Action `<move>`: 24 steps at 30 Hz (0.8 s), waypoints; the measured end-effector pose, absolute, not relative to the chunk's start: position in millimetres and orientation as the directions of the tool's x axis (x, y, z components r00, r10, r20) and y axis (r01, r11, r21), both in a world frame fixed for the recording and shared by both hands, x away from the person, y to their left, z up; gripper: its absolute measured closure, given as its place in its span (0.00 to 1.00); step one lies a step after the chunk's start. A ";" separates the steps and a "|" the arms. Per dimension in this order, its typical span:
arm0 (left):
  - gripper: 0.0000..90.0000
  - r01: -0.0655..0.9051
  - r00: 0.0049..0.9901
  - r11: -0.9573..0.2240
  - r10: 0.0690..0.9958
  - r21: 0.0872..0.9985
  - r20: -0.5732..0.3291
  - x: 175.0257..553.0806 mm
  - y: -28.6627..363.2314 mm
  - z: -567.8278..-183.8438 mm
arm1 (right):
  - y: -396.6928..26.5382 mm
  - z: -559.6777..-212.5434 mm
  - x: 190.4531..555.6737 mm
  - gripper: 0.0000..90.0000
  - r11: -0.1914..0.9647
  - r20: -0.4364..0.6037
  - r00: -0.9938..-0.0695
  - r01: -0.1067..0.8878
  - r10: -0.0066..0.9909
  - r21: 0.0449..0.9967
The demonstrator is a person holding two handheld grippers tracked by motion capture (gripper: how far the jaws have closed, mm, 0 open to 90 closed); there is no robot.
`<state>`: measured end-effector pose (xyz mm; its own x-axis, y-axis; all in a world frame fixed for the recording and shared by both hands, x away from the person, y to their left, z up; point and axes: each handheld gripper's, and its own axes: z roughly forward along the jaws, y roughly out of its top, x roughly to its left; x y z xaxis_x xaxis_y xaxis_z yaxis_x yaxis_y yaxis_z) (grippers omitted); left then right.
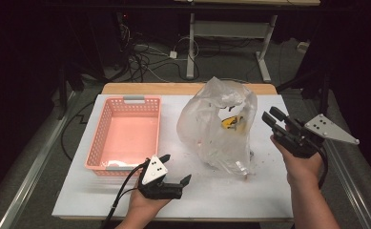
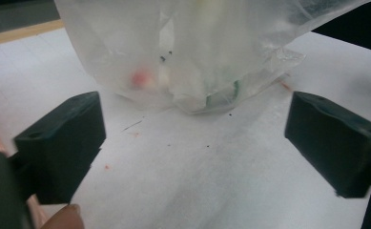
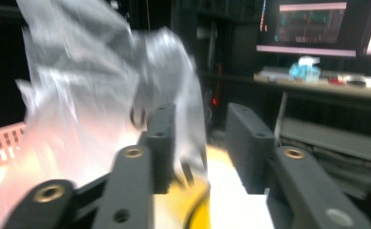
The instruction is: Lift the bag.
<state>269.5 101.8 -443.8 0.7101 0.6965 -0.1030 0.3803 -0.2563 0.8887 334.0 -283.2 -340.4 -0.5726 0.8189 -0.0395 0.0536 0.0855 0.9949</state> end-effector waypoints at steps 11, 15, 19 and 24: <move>0.00 0.398 0.693 -0.252 0.712 0.882 -0.109 272.3 103.9 -445.6 | -295.6 -402.7 324.2 0.23 0.179 -0.015 -0.585 0.223 0.811 0.958; 0.00 0.392 0.691 -0.256 0.716 0.884 -0.099 272.3 105.4 -446.8 | -294.3 -423.8 324.1 0.13 0.198 0.005 -0.592 0.277 0.806 0.940; 0.00 0.390 0.689 -0.263 0.720 0.883 -0.089 272.0 106.5 -449.1 | -294.3 -443.0 324.6 0.00 0.196 0.036 -0.584 0.328 0.811 0.924; 0.00 0.394 0.689 -0.258 0.719 0.882 -0.097 273.0 108.4 -452.1 | -299.8 -449.5 323.4 0.00 0.173 0.053 -0.570 0.335 0.820 0.926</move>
